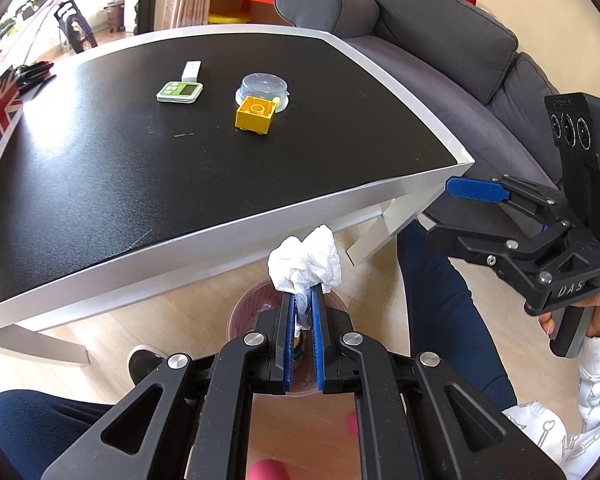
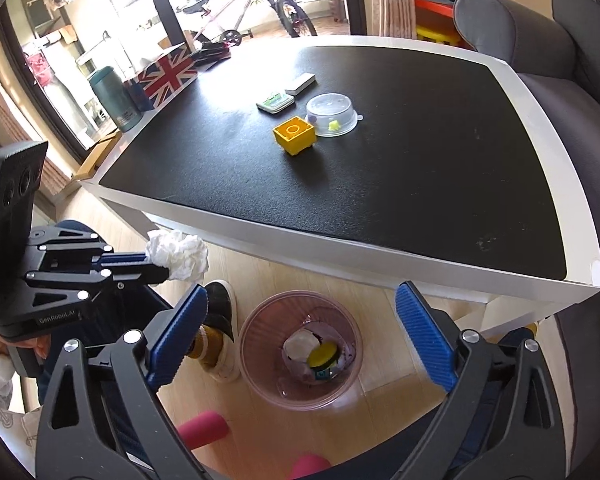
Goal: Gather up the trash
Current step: 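Carry the yellow case and tissue over the pink wastebasket and open both grippers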
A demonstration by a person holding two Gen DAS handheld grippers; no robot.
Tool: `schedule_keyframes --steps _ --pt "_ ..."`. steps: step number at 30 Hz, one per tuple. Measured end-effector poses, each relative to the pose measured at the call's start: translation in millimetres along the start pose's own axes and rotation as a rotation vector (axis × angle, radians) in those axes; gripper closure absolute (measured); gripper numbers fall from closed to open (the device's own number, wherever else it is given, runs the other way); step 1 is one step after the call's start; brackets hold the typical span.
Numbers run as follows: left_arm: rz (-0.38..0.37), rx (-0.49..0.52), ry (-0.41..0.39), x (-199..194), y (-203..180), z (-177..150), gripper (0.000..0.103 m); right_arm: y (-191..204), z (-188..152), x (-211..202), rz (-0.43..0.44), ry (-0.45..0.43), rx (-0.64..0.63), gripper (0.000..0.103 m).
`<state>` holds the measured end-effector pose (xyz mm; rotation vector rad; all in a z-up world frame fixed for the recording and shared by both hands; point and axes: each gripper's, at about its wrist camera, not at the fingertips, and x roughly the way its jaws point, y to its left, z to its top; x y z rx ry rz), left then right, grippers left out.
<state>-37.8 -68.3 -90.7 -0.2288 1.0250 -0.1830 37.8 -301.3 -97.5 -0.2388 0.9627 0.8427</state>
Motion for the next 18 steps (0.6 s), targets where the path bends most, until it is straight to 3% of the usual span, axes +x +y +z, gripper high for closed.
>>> schedule_keyframes --steps 14,17,18 --pt "-0.015 0.012 0.017 8.4 -8.4 1.4 0.095 -8.1 0.0 -10.1 0.005 -0.02 0.031 0.009" --pt "-0.012 0.021 0.012 8.0 -10.0 2.8 0.088 -9.8 0.7 -11.6 0.003 -0.027 0.037 0.009" --pt "-0.006 0.024 0.014 8.6 -10.1 3.2 0.072 -10.5 0.9 -12.4 0.002 -0.03 0.04 0.009"
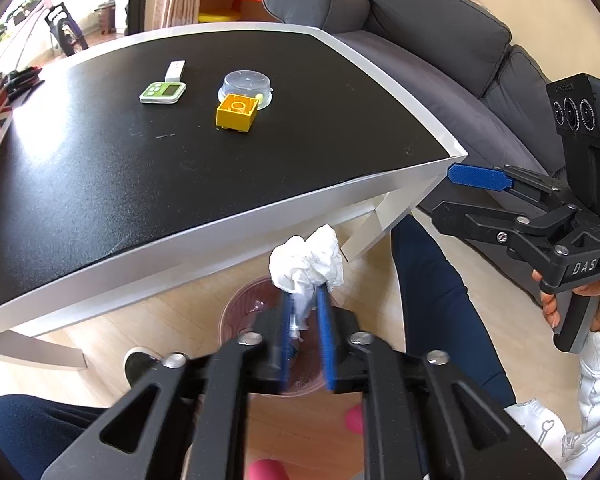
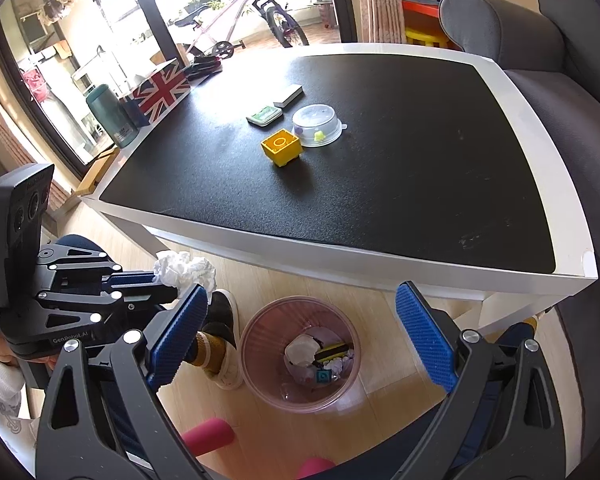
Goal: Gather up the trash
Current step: 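Carry the yellow case and tissue over the pink wastebasket and open both grippers, then move the left gripper to the yellow toy block and grasp it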
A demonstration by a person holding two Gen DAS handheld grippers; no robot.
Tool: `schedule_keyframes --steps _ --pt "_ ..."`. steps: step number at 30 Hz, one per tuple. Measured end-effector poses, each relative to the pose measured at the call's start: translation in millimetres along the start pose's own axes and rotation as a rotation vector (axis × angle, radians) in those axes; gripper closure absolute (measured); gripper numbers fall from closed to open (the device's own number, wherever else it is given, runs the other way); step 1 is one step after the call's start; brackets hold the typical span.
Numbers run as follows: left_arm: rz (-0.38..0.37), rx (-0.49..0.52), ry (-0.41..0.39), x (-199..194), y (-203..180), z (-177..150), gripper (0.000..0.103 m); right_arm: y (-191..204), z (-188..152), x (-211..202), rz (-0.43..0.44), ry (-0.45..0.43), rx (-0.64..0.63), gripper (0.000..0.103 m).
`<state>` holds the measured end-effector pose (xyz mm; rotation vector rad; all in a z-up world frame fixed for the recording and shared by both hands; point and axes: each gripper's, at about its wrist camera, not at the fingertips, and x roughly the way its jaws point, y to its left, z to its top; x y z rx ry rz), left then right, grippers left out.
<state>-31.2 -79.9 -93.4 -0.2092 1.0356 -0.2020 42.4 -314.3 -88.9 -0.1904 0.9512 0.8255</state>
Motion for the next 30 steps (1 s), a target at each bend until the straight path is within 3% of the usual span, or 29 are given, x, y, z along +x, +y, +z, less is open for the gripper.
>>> schedule_keyframes --steps 1,3,9,21,30 --pt "0.004 -0.003 -0.004 0.4 0.7 0.3 0.04 -0.6 0.2 -0.3 -0.001 -0.002 0.002 0.009" --pt "-0.003 -0.026 -0.042 -3.0 4.2 0.2 0.01 -1.7 -0.4 -0.6 -0.004 -0.003 0.004 0.009" --pt "0.039 -0.046 -0.028 -1.1 9.9 0.6 0.008 -3.5 -1.1 1.8 -0.014 0.002 0.012 0.006" --pt "0.037 -0.066 -0.05 -9.2 15.6 1.0 0.008 -1.1 -1.0 3.5 -0.006 0.007 0.009 0.005" --pt "0.057 -0.061 -0.09 -12.7 27.2 29.9 0.008 -6.8 18.3 6.7 -0.011 -0.004 0.024 0.005"
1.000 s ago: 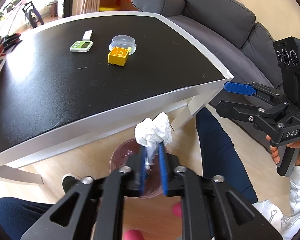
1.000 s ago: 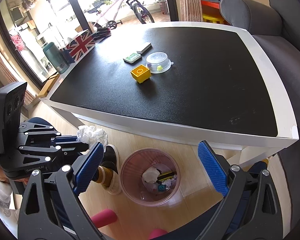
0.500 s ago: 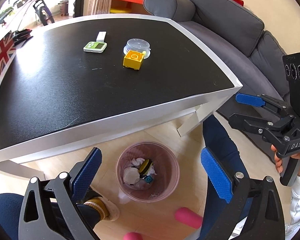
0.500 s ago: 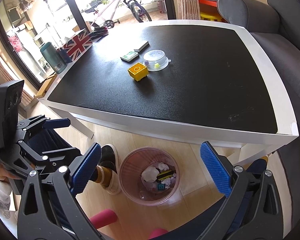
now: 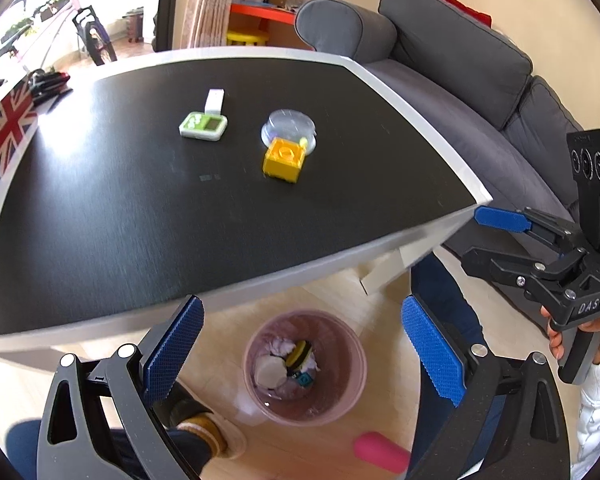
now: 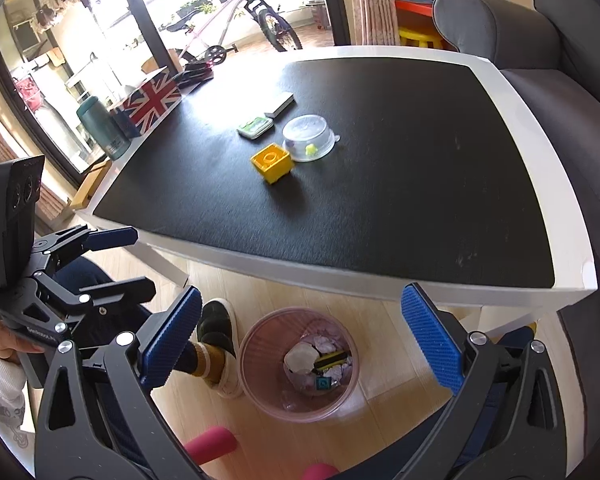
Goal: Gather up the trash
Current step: 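Move the left gripper to the yellow toy block and grasp it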
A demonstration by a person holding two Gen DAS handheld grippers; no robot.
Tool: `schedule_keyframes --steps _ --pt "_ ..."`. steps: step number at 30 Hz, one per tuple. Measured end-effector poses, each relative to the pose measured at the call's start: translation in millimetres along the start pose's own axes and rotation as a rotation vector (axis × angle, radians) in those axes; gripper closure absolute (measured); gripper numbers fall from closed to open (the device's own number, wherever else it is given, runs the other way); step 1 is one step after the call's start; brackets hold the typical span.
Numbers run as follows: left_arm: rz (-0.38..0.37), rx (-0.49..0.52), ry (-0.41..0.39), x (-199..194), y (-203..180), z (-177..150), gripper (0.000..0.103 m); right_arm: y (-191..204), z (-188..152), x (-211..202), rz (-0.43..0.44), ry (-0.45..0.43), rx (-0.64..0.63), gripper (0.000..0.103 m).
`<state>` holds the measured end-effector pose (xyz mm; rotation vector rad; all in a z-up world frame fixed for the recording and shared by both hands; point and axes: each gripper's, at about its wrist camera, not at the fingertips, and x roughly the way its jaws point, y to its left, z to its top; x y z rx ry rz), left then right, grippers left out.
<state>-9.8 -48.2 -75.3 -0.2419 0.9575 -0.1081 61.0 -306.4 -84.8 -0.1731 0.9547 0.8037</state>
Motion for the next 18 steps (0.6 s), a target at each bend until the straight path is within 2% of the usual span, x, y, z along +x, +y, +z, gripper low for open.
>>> schedule_keyframes --steps 8,18 --pt "0.008 0.031 -0.021 11.5 5.5 41.9 0.008 -5.7 28.4 4.2 -0.002 -0.021 0.0 0.005" --pt "0.017 0.078 -0.003 39.4 8.5 86.6 0.008 -12.1 42.4 9.9 -0.016 -0.005 -0.002 0.005"
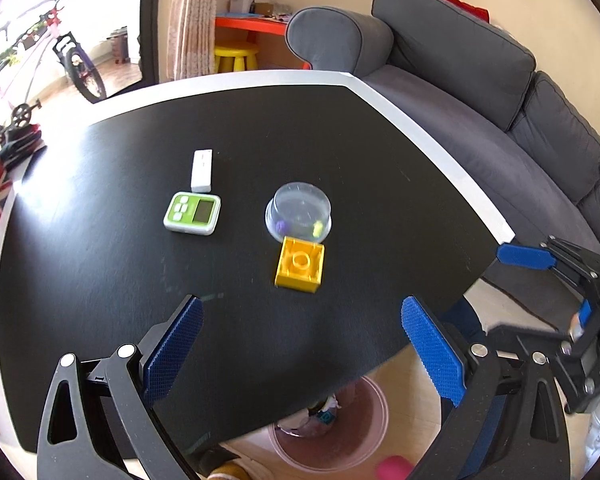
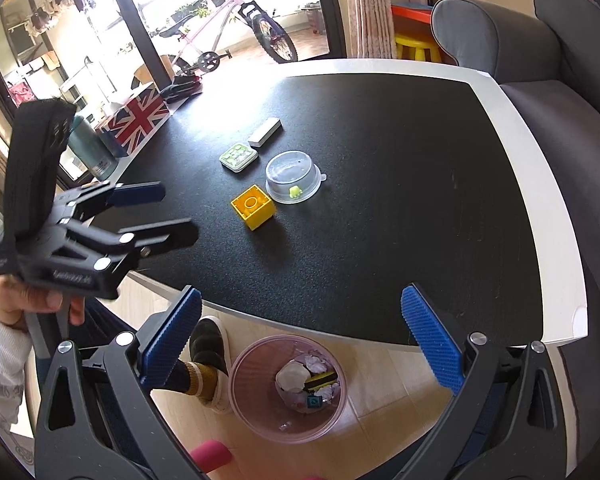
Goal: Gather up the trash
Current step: 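Move the left gripper to the yellow toy block and grasp it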
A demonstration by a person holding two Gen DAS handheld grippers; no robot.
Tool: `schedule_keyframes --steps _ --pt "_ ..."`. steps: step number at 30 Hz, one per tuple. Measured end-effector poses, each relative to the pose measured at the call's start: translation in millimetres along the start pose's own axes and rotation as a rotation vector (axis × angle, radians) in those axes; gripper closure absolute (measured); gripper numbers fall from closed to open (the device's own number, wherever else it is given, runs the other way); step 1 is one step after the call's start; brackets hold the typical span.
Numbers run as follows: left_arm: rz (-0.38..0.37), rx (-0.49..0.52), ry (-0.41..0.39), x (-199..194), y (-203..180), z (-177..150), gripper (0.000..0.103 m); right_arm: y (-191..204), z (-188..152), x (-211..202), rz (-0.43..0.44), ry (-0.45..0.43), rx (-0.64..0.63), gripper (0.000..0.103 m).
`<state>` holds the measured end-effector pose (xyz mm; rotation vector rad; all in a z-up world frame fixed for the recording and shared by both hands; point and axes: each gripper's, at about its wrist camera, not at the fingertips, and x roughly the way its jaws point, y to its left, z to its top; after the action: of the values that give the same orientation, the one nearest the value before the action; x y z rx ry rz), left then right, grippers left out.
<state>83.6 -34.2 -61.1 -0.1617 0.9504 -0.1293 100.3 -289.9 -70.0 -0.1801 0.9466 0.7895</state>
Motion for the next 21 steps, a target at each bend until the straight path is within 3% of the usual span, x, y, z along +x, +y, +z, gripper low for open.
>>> schedule_keyframes --steps 15,20,21 --pt "0.013 0.036 0.067 53.4 3.0 17.4 0.01 -17.4 1.1 6.1 -0.013 0.017 0.031 0.005" --pt "0.013 0.047 0.092 60.8 2.1 14.6 0.043 -18.2 2.6 8.4 -0.011 0.02 0.035 0.005" --pt "0.014 0.05 0.096 61.6 1.9 14.2 0.056 -18.2 3.0 8.8 -0.01 0.02 0.034 0.005"
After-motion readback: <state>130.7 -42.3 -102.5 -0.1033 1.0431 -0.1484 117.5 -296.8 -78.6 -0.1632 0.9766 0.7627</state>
